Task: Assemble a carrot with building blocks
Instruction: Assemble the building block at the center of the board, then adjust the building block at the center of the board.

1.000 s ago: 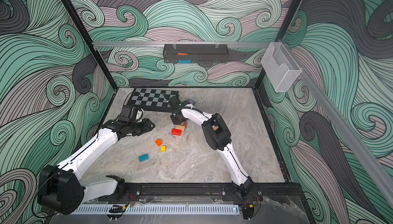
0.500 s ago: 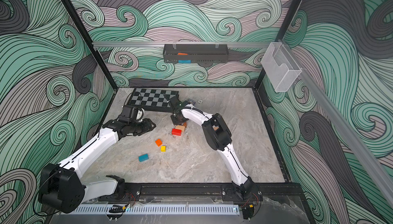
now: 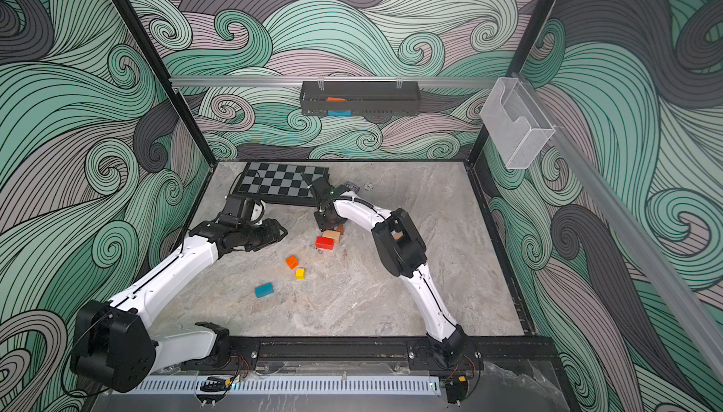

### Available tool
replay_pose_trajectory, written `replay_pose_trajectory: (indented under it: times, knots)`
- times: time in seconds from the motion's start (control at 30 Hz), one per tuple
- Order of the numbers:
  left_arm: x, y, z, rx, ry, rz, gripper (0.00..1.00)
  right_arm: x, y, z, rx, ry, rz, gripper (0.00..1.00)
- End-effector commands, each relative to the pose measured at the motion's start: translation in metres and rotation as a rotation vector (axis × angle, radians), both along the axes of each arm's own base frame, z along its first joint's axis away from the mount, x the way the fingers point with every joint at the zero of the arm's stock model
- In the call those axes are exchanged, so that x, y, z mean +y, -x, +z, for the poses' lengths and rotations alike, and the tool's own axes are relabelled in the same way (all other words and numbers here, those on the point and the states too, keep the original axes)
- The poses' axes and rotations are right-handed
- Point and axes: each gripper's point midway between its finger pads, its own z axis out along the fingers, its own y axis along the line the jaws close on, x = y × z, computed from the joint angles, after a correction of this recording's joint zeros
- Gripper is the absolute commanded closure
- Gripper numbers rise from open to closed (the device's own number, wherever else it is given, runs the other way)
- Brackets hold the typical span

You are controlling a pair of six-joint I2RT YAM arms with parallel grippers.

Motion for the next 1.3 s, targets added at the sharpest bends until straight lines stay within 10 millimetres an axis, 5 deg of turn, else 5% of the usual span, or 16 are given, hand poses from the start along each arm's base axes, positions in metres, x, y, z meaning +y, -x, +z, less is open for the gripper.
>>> replay_pose_trajectory:
  times: [0.0, 0.23, 0.37, 0.53, 0.87, 1.27]
  knots:
    - [0.000, -0.001, 0.009, -0.030, 0.008, -0.002, 0.42, 0.005, -0.008, 0.064, -0.109, -0.062, 0.008, 0.42]
    - [0.002, 0.001, 0.022, -0.058, 0.016, 0.005, 0.40, 0.001, 0.018, 0.097, -0.112, -0.085, 0.083, 0.43]
    - [0.005, 0.005, 0.028, -0.067, 0.013, 0.017, 0.46, 0.014, 0.057, 0.086, -0.045, -0.093, 0.191, 0.62]
    - [0.007, 0.010, 0.044, -0.107, 0.026, 0.025, 0.50, 0.039, 0.080, 0.064, 0.012, -0.098, 0.295, 0.76]
    - [0.012, 0.022, 0.050, -0.129, 0.028, 0.041, 0.50, 0.077, 0.086, 0.026, 0.031, -0.057, 0.376, 0.78]
    - [0.012, 0.023, 0.045, -0.121, 0.034, 0.042, 0.49, 0.066, 0.068, 0.005, -0.043, 0.082, 0.336, 0.78]
